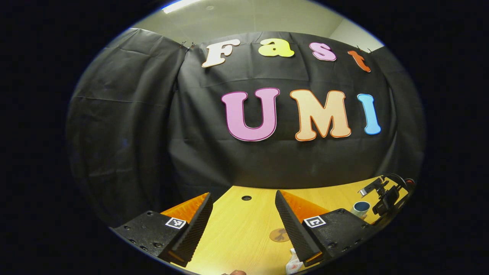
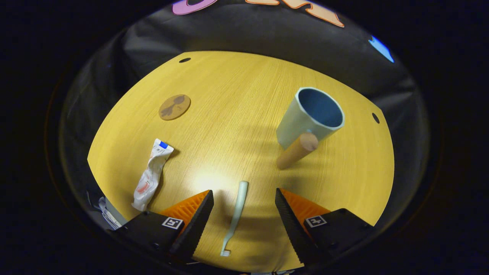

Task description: Put the toothbrush and toothpaste on the desktop into the cup, then pick up the cup and place it on the coaster on the desktop.

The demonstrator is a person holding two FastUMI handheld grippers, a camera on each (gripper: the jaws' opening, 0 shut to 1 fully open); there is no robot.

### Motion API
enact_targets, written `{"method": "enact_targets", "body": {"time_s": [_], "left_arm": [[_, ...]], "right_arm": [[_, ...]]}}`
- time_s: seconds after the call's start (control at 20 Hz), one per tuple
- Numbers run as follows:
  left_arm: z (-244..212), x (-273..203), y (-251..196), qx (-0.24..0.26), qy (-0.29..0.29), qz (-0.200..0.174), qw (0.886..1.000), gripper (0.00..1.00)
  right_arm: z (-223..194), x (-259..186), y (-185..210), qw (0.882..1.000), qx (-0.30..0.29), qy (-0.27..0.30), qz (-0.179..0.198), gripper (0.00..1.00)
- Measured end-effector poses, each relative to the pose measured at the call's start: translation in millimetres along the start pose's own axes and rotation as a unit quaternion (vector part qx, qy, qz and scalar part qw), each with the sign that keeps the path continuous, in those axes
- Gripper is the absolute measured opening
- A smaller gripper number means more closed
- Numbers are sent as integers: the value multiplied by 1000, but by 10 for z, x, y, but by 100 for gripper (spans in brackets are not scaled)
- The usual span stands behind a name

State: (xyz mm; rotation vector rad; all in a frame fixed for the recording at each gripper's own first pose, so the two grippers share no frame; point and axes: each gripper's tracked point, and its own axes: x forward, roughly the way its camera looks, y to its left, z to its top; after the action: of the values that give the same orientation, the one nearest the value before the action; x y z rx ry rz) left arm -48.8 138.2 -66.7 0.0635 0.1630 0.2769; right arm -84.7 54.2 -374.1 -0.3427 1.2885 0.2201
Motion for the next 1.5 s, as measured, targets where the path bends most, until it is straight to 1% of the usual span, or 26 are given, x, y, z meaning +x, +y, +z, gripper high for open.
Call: {"method": "enact_targets", "body": {"time_s": [0.1, 0.15, 0.3, 0.35, 0.4, 0.55, 0.6, 0.65, 0.7, 0.75, 0.8, 0.85, 0.9, 0.95, 1.0, 1.05, 1.1, 1.15, 1.3, 1.35, 1.5], "left_arm": [[-30, -32, 13, -5, 3, -2, 1000, 95], [-56, -47, 23, -7, 5, -2, 1000, 96], [-94, -74, 32, -8, 9, 0, 1000, 95], [-91, -88, 33, -8, 10, 0, 1000, 95], [-84, -95, 26, -8, 9, 0, 1000, 95], [-113, -100, 6, -12, 11, -4, 1000, 95], [-123, -95, -13, -13, 13, -6, 1000, 96], [-146, -100, -41, -14, 15, -9, 1000, 95], [-153, -90, -75, -15, 16, -13, 1000, 95], [-177, -92, -116, -15, 18, -17, 1000, 95], [-194, -86, -162, -15, 20, -22, 999, 95], [-212, -85, -191, -16, 23, -28, 999, 95], [-231, -84, -237, -15, 26, -34, 999, 95], [-261, -74, -306, -14, 29, -39, 999, 95], [-284, -63, -366, -14, 33, -45, 998, 96], [-321, -57, -422, -13, 37, -52, 998, 96], [-377, -48, -486, -13, 45, -60, 997, 95], [-452, -42, -552, -13, 55, -69, 996, 95], [-725, -48, -764, -20, 95, -100, 990, 97], [-855, -62, -840, -22, 116, -111, 987, 95], [-1246, -108, -1031, -27, 175, -137, 975, 96]], "right_arm": [[-61, 75, 36, 1000, -6, 19, 5, 100], [-95, 102, 59, 999, -8, 29, 10, 100], [-175, 213, 53, 999, -10, 52, 9, 99], [-199, 228, 87, 998, -5, 61, 20, 99], [-199, 243, 102, 998, -1, 66, 22, 99], [-179, 237, 54, 997, -13, 72, 27, 92], [-188, 241, 34, 997, -17, 77, 28, 84], [-187, 235, 15, 996, -20, 81, 30, 81], [-191, 239, 19, 996, -26, 84, 32, 69], [-207, 246, 19, 995, -33, 88, 34, 68], [-221, 235, 36, 994, -40, 90, 37, 53], [-223, 226, 54, 994, -47, 92, 38, 50], [-240, 229, 87, 994, -52, 92, 43, 36], [-252, 235, 90, 993, -55, 92, 40, 31], [-243, 202, 95, 993, -64, 90, 40, 18], [-229, 200, 102, 993, -66, 87, 43, 15], [-244, 208, 122, 994, -55, 88, 43, 18], [-242, 212, 125, 994, -57, 84, 47, 9], [-234, 204, 110, 995, -47, 73, 54, 9], [-226, 194, 112, 995, -44, 68, 55, 8], [-231, 194, 113, 996, -39, 57, 54, 6]]}}
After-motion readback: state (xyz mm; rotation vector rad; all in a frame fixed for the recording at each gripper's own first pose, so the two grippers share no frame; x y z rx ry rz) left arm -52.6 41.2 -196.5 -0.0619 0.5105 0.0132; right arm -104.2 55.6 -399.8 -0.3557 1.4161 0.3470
